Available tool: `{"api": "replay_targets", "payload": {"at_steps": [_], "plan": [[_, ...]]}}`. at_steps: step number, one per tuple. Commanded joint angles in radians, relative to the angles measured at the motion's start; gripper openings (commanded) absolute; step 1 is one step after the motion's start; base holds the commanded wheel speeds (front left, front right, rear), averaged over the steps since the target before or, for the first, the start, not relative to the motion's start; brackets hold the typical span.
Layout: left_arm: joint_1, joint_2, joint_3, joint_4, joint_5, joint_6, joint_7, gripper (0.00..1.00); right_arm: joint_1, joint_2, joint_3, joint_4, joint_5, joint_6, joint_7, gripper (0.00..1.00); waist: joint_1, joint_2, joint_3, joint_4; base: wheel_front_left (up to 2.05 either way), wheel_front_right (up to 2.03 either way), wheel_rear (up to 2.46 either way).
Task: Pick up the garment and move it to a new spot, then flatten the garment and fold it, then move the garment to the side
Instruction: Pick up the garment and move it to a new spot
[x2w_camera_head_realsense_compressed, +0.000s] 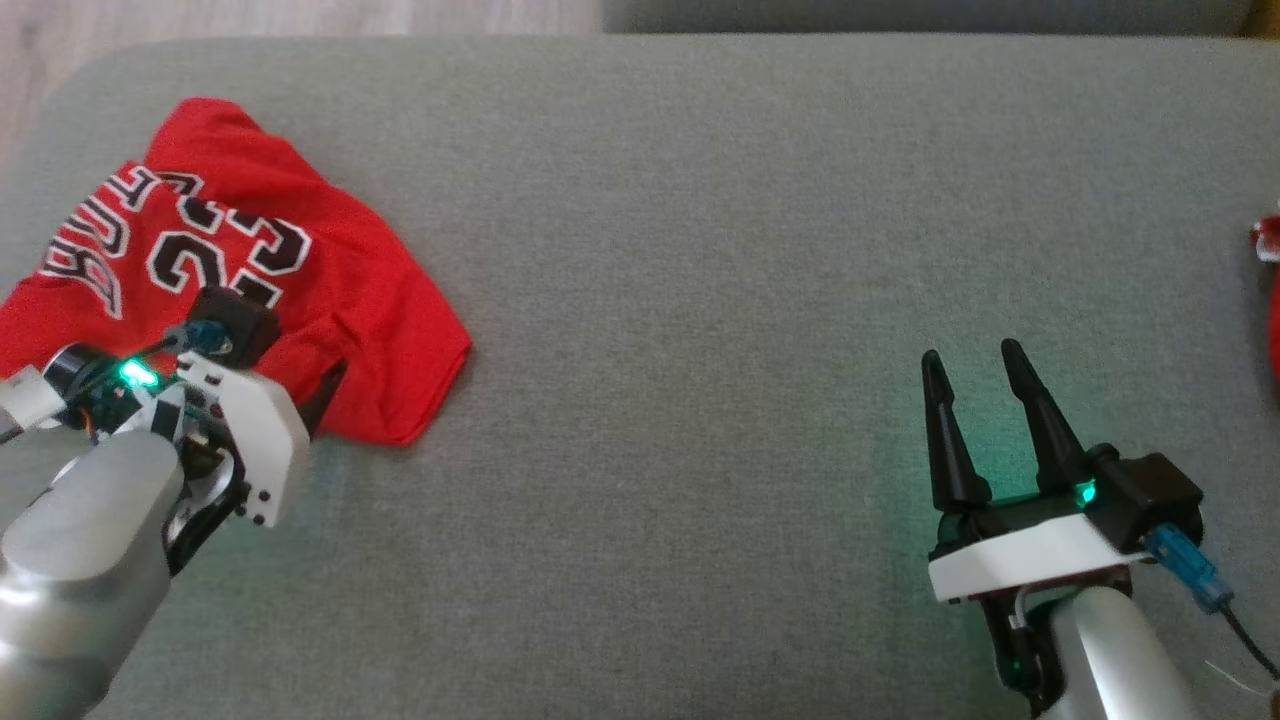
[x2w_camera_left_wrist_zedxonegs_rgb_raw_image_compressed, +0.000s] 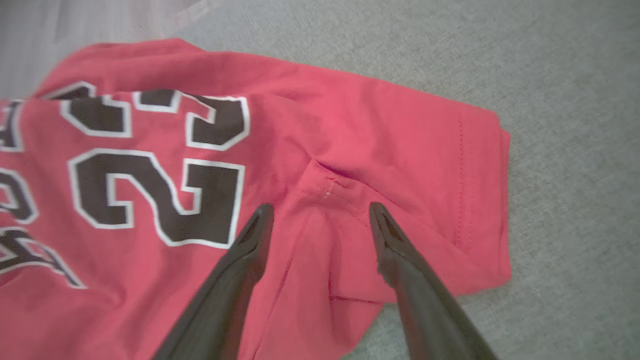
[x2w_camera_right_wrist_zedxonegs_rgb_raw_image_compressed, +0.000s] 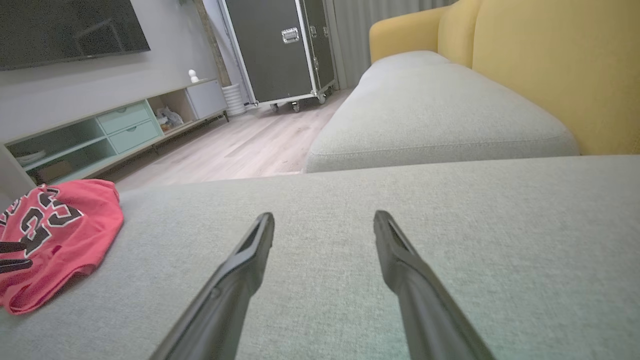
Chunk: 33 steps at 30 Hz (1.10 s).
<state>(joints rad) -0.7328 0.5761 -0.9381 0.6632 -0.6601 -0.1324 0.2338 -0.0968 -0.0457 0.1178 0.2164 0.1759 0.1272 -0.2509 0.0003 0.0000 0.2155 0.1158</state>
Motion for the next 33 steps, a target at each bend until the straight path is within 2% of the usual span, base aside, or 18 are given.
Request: {"api": "replay_targets", "payload": {"at_steps": [1,11,13,14,21,27,29,33], "plan": [[-0.058,0.055,0.028,-0.007,-0.019,0.002,0.005,1.00,-0.031,-0.004,0.021,-0.037,-0.006,0.003,-0.011,1.00,-0.0003,0.0000,0.020,-0.016,0.00,0.00,0.00],[-0.116,0.062,-0.102,0.059,-0.131,0.002,0.026,1.00,-0.056,-0.004,-0.006,-0.047,-0.008,0.003,-0.011,1.00,-0.0003,0.0000,0.043,-0.025,0.00,0.00,0.00],[-0.117,0.063,-0.128,0.055,-0.158,0.002,0.030,0.25,-0.056,-0.004,-0.007,-0.046,-0.008,0.003,-0.011,1.00,-0.0003,0.0000,0.039,-0.026,0.00,0.00,0.00],[-0.119,0.066,-0.141,0.049,-0.170,0.002,0.025,0.00,-0.056,-0.004,-0.006,-0.045,-0.008,0.003,-0.011,1.00,-0.0003,0.0000,0.036,-0.026,0.00,0.00,0.00],[-0.156,0.087,-0.197,-0.002,-0.208,0.002,-0.113,0.00,-0.051,-0.004,-0.005,-0.032,-0.004,0.003,-0.011,1.00,-0.0003,0.0000,-0.002,-0.024,0.00,0.00,0.00],[-0.196,0.082,-0.149,-0.040,-0.210,0.002,-0.355,0.00,-0.034,-0.004,-0.005,-0.022,0.008,0.003,-0.011,1.00,-0.0003,0.0000,-0.070,-0.031,0.00,0.00,0.00],[-0.202,0.067,-0.117,-0.060,-0.211,0.018,-0.433,0.00,-0.026,-0.004,-0.006,-0.020,0.014,0.003,-0.011,1.00,-0.0003,0.0000,-0.095,-0.034,0.00,0.00,0.00],[-0.206,0.033,-0.077,-0.130,-0.182,0.067,-0.484,0.00,-0.017,-0.004,0.000,-0.015,0.021,0.003,-0.011,1.00,-0.0003,0.0000,-0.130,-0.049,0.00,0.00,0.00]]}}
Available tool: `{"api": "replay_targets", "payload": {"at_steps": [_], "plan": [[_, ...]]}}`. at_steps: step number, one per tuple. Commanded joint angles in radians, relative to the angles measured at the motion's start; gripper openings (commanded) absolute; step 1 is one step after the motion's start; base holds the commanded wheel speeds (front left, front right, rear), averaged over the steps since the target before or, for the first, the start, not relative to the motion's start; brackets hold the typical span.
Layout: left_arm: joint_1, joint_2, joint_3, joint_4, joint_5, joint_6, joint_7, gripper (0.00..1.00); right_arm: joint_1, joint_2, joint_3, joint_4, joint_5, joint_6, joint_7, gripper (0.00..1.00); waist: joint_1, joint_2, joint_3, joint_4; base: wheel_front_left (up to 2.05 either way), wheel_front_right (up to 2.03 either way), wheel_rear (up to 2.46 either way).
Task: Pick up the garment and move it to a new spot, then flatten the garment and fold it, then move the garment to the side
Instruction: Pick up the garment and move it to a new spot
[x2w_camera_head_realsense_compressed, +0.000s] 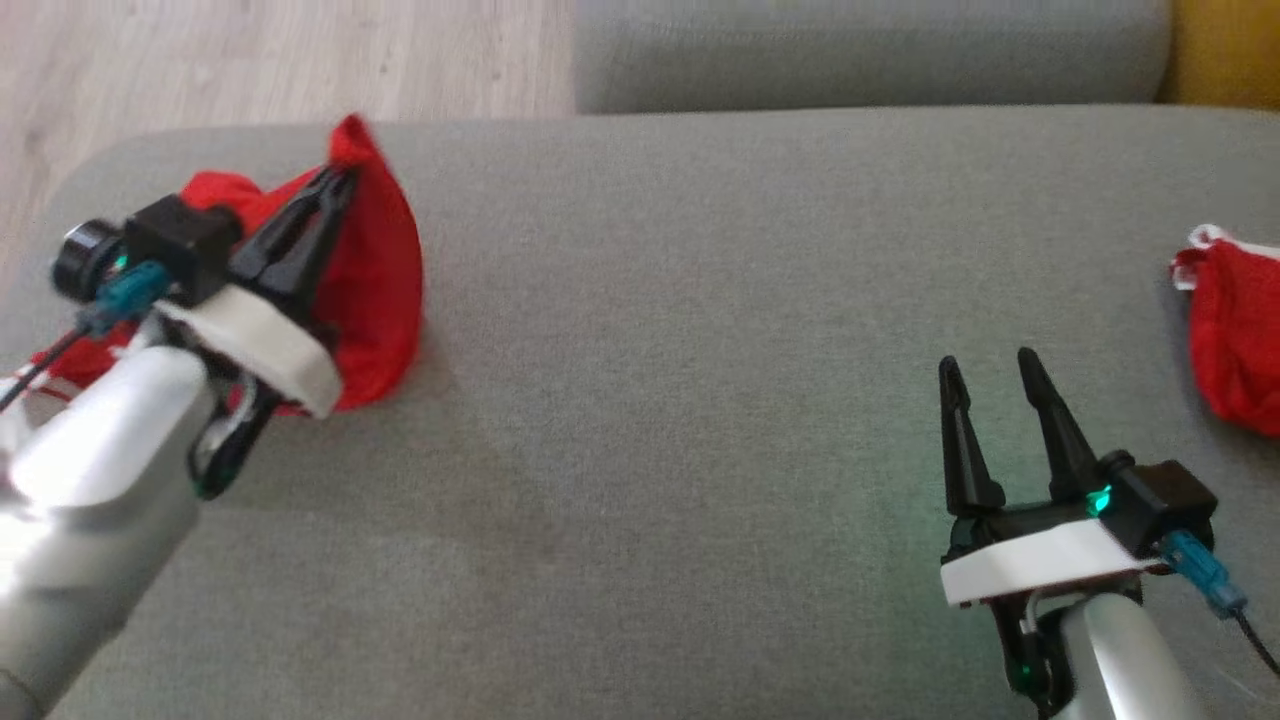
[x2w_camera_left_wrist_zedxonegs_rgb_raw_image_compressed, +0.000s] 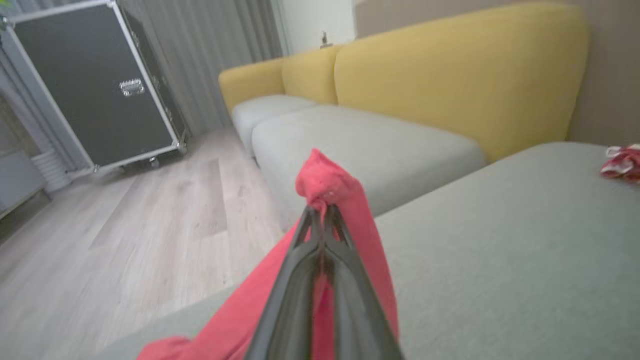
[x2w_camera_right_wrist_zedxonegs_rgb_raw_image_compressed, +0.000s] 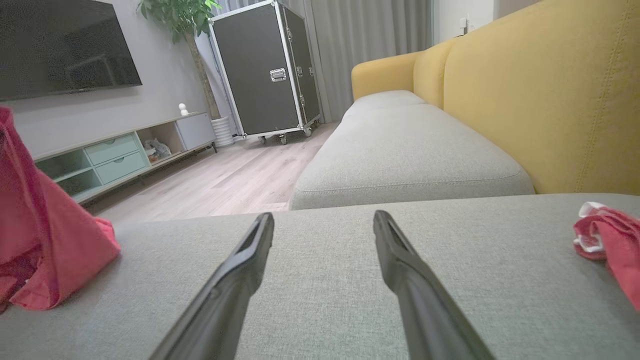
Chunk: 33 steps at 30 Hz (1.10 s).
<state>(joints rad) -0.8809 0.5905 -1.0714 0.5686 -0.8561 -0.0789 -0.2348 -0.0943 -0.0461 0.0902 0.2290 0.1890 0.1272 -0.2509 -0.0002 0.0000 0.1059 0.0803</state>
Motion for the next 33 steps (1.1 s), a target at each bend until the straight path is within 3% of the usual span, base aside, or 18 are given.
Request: {"api": "replay_targets", "payload": {"at_steps": [1,7,17,20,23,24,25,26,30,33], "plan": [[-0.060,0.009,0.065,-0.057,0.024,0.027,-0.019,0.00,-0.020,-0.004,0.031,-0.030,0.009,0.003,-0.011,1.00,0.0002,0.0000,-0.024,-0.020,0.00,0.00,0.00],[-0.073,-0.057,0.086,-0.166,0.080,0.078,-0.026,0.00,-0.031,-0.004,0.033,-0.044,0.019,0.003,-0.011,1.00,0.0002,0.0000,-0.031,-0.070,0.00,0.00,0.00],[-0.186,-0.266,0.055,-0.190,0.179,0.129,-0.027,0.00,-0.059,-0.004,0.074,-0.059,0.064,0.003,-0.011,1.00,0.0002,0.0000,-0.010,-0.222,0.00,0.00,0.00],[-0.211,-0.326,0.045,-0.151,0.190,0.133,-0.027,0.00,-0.068,-0.004,0.083,-0.066,0.077,0.003,-0.011,1.00,0.0002,0.0000,0.002,-0.263,0.00,0.00,0.00],[-0.220,-0.377,0.019,-0.118,0.196,0.108,-0.027,0.00,-0.072,-0.004,0.081,-0.072,0.085,0.003,-0.011,1.00,0.0002,0.0000,0.012,-0.286,0.00,0.00,0.00],[-0.217,-0.390,0.009,-0.113,0.195,0.092,-0.027,0.40,-0.073,-0.004,0.079,-0.074,0.086,0.003,-0.011,1.00,0.0002,0.0000,0.015,-0.290,0.00,0.00,0.00],[-0.210,-0.400,0.004,-0.112,0.193,0.077,-0.027,0.92,-0.073,-0.004,0.076,-0.075,0.086,0.003,-0.011,1.00,0.0002,0.0000,0.017,-0.291,0.00,0.00,0.00],[-0.203,-0.404,-0.001,-0.110,0.195,0.064,-0.027,1.00,-0.073,-0.004,0.073,-0.076,0.086,0.003,-0.011,1.00,0.0002,0.0000,0.019,-0.290,0.00,0.00,0.00],[-0.166,-0.388,0.000,-0.092,0.210,0.045,-0.027,1.00,-0.066,-0.004,0.048,-0.078,0.078,0.003,-0.011,1.00,0.0002,0.0000,0.015,-0.266,0.00,0.00,0.00],[-0.116,-0.339,0.047,-0.080,0.224,0.056,-0.027,1.00,-0.062,-0.004,0.038,-0.077,0.065,0.003,-0.011,1.00,0.0002,0.0000,-0.008,-0.225,0.00,0.00,0.00]]}}
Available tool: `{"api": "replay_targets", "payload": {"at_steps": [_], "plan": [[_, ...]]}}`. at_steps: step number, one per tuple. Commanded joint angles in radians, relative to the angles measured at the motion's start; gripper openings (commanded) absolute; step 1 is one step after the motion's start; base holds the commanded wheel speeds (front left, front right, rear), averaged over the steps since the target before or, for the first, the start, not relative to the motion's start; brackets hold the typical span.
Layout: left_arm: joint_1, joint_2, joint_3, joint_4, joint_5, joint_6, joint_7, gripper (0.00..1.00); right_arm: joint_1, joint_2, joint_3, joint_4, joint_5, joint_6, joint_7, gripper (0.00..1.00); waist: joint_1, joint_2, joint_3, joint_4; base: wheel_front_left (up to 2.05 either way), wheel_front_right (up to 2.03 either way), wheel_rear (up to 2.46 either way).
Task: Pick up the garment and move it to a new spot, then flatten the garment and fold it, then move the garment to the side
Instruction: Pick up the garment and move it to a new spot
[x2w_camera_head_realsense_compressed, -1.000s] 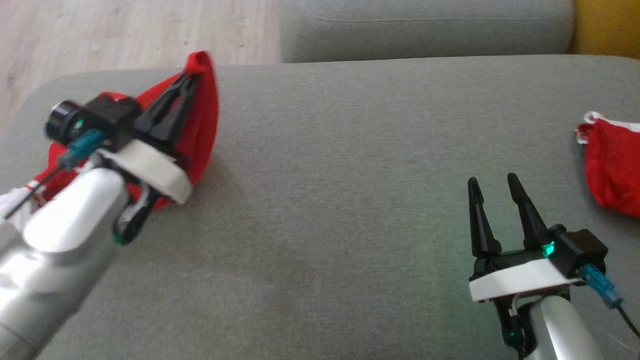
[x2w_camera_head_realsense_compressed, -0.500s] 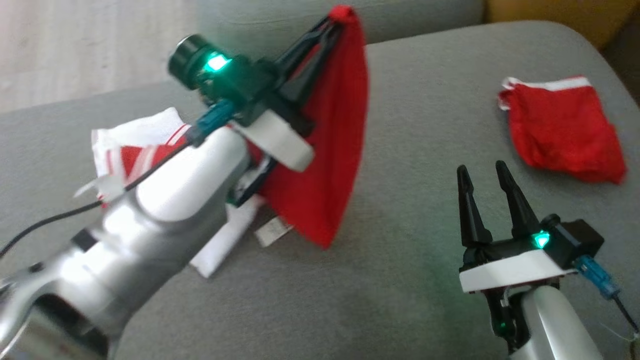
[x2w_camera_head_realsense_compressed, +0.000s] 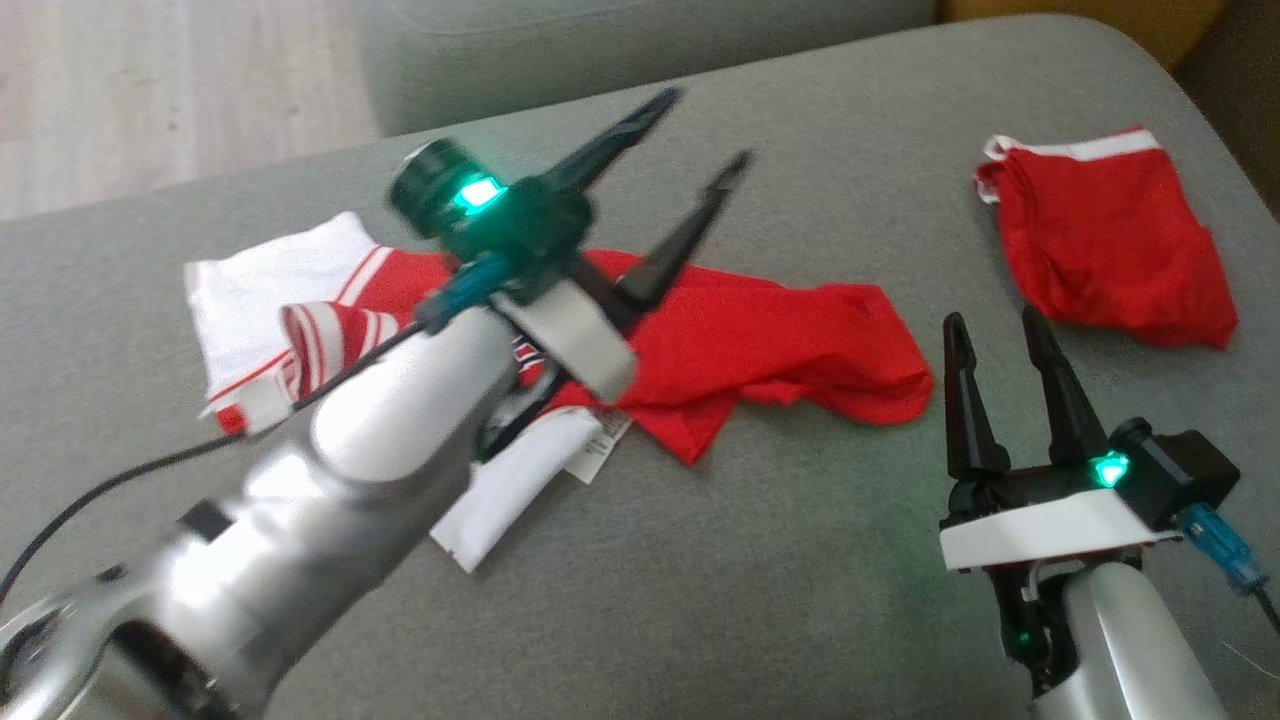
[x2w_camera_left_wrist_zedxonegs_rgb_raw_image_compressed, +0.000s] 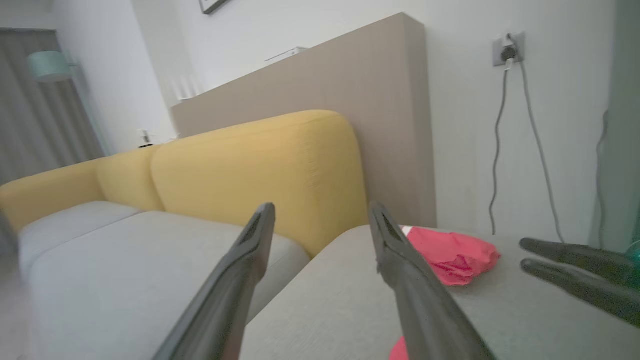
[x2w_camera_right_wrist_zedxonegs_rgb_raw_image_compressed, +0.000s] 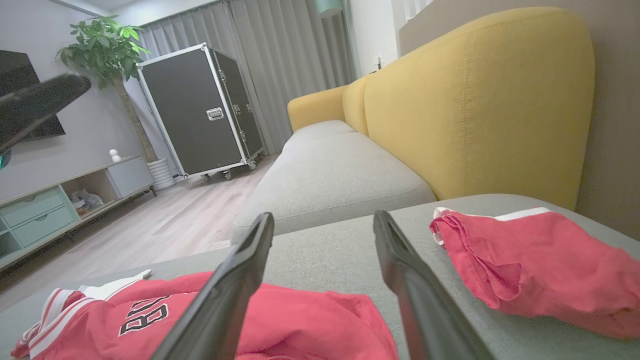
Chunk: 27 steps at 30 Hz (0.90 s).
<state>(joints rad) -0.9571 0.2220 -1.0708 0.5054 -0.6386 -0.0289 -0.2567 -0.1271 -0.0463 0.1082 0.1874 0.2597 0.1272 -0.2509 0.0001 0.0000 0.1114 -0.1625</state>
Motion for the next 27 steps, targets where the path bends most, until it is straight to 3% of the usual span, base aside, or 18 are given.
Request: {"api": "replay_targets", "payload": {"at_steps": [1,9,14,22,27], "plan": [[-0.024,0.046,0.062,-0.016,0.009,0.010,-0.005,1.00,-0.027,-0.004,0.016,-0.035,-0.010,0.003,-0.011,1.00,-0.0001,0.0000,-0.021,0.029,0.00,0.00,0.00],[0.164,0.177,0.234,-0.062,0.007,0.058,-0.005,1.00,0.005,-0.004,-0.040,-0.036,-0.045,0.003,-0.011,1.00,-0.0001,0.0000,-0.083,0.130,0.00,0.00,0.00],[0.352,0.223,0.345,-0.121,-0.004,0.089,-0.005,1.00,0.036,-0.004,-0.050,-0.035,-0.063,0.003,-0.011,1.00,-0.0001,0.0000,-0.111,0.174,0.00,0.00,0.00],[0.618,0.185,0.501,-0.197,-0.007,0.117,-0.005,1.00,0.079,-0.004,-0.031,-0.027,-0.072,0.003,-0.011,1.00,-0.0001,0.0000,-0.127,0.204,0.00,0.00,0.00],[0.714,0.130,0.591,-0.220,0.035,0.103,-0.005,1.00,0.087,-0.004,-0.022,-0.022,-0.073,0.003,-0.011,1.00,-0.0001,0.0000,-0.136,0.210,0.00,0.00,0.00]]}}
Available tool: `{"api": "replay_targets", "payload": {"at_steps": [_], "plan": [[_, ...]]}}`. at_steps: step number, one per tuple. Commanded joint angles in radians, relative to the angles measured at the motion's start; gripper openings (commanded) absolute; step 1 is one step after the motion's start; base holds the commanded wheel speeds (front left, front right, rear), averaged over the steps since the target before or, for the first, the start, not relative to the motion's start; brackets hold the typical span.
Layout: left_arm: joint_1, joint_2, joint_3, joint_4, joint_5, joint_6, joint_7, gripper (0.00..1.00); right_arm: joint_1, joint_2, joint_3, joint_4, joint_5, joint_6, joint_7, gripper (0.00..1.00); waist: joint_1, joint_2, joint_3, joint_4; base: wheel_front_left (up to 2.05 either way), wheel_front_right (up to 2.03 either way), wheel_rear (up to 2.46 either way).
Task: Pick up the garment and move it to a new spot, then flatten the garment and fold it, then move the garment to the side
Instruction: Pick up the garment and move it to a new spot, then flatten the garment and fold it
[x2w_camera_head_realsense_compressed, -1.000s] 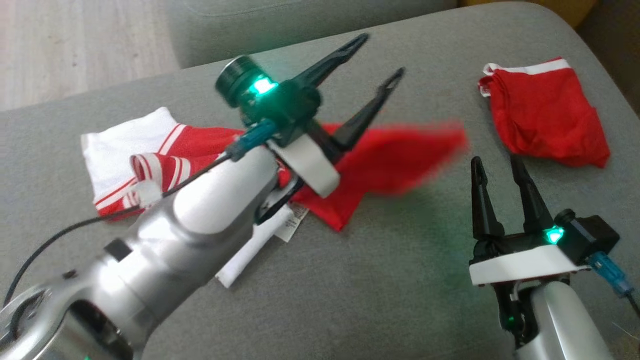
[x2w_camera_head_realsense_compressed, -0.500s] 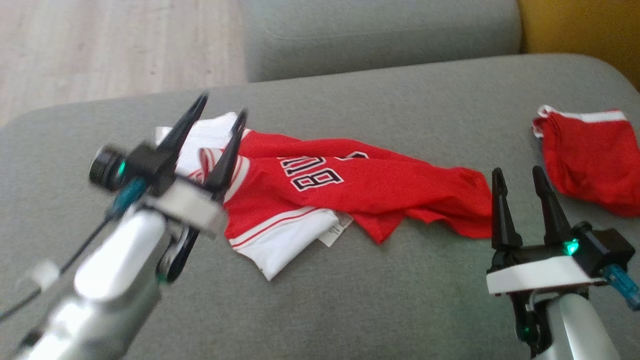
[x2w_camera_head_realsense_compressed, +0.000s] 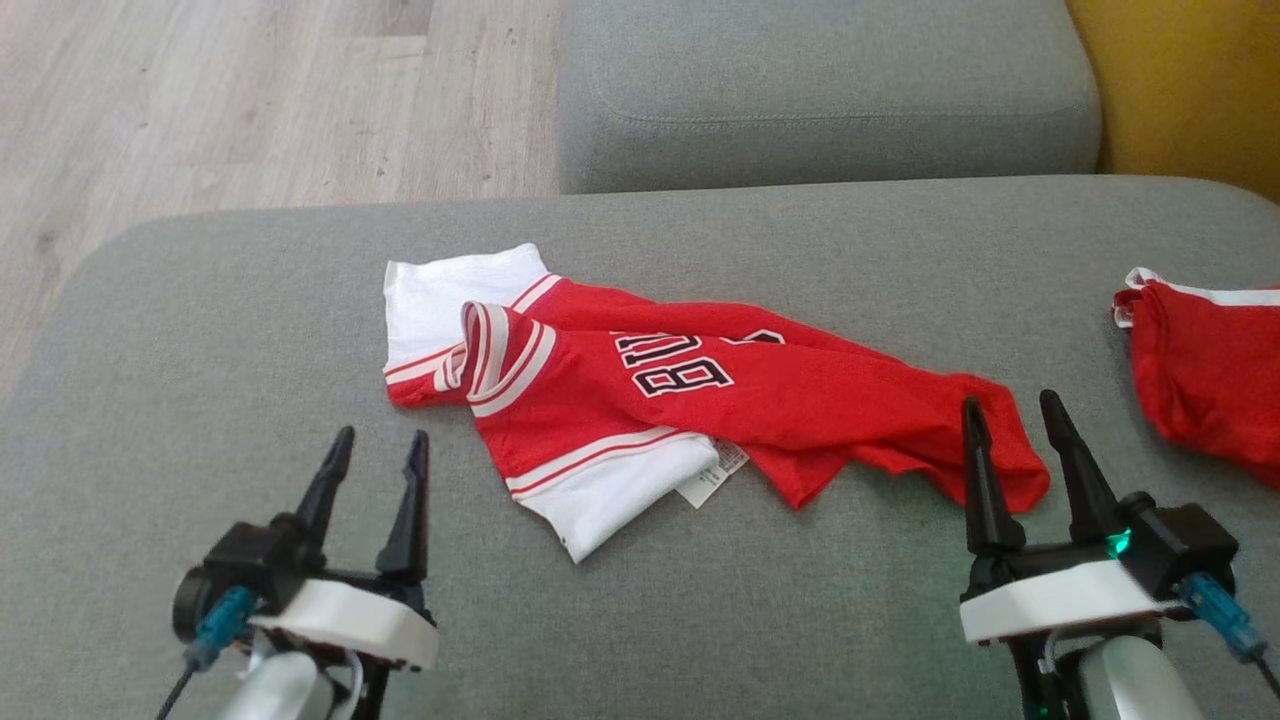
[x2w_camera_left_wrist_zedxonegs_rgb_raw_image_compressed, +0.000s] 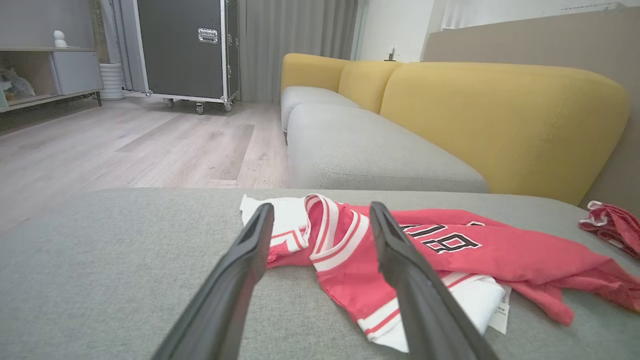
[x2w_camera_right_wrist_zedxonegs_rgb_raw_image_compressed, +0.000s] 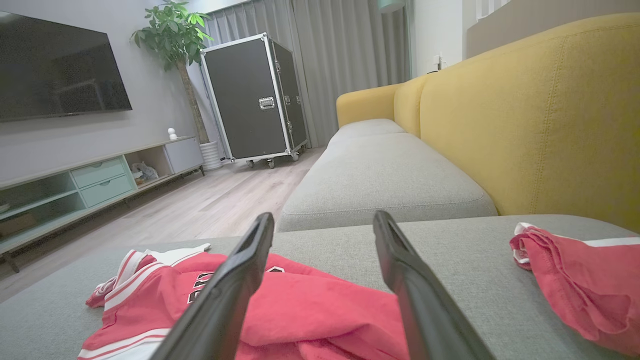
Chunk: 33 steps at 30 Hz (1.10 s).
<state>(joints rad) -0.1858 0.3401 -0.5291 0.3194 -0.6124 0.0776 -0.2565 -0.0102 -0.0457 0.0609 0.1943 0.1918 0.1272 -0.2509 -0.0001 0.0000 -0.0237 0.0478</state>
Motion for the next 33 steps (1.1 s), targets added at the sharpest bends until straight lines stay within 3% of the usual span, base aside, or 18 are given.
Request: {"api": "replay_targets", "payload": {"at_steps": [1,10,15,18,25,33], "plan": [[-0.049,0.003,0.056,-0.034,0.020,-0.012,-0.005,1.00,-0.032,-0.004,0.026,-0.028,-0.006,0.003,-0.011,1.00,0.0001,0.0000,-0.003,0.000,0.00,0.00,0.00],[-0.054,-0.041,0.098,0.024,0.069,-0.072,-0.001,1.00,-0.043,-0.004,0.038,-0.031,-0.004,0.003,-0.011,1.00,0.0001,0.0000,0.006,-0.024,0.00,0.00,0.00],[-0.077,-0.068,0.056,0.095,0.031,-0.113,0.107,1.00,-0.044,-0.004,0.036,-0.030,0.000,0.003,-0.011,1.00,0.0001,0.0000,0.031,-0.042,0.00,0.00,0.00],[-0.084,-0.096,0.053,0.136,-0.006,-0.104,0.178,1.00,-0.046,-0.004,0.033,-0.030,0.005,0.003,-0.011,1.00,0.0001,0.0000,0.042,-0.048,0.00,0.00,0.00],[-0.094,-0.151,0.004,0.182,-0.081,-0.146,0.345,1.00,-0.058,-0.004,0.035,-0.026,0.007,0.003,-0.011,1.00,0.0001,0.0000,0.060,-0.056,0.00,0.00,0.00],[-0.114,-0.169,-0.021,0.218,-0.096,-0.137,0.425,1.00,-0.074,-0.004,0.039,-0.031,0.012,0.003,-0.011,1.00,0.0001,0.0000,0.083,-0.071,0.00,0.00,0.00]]}}
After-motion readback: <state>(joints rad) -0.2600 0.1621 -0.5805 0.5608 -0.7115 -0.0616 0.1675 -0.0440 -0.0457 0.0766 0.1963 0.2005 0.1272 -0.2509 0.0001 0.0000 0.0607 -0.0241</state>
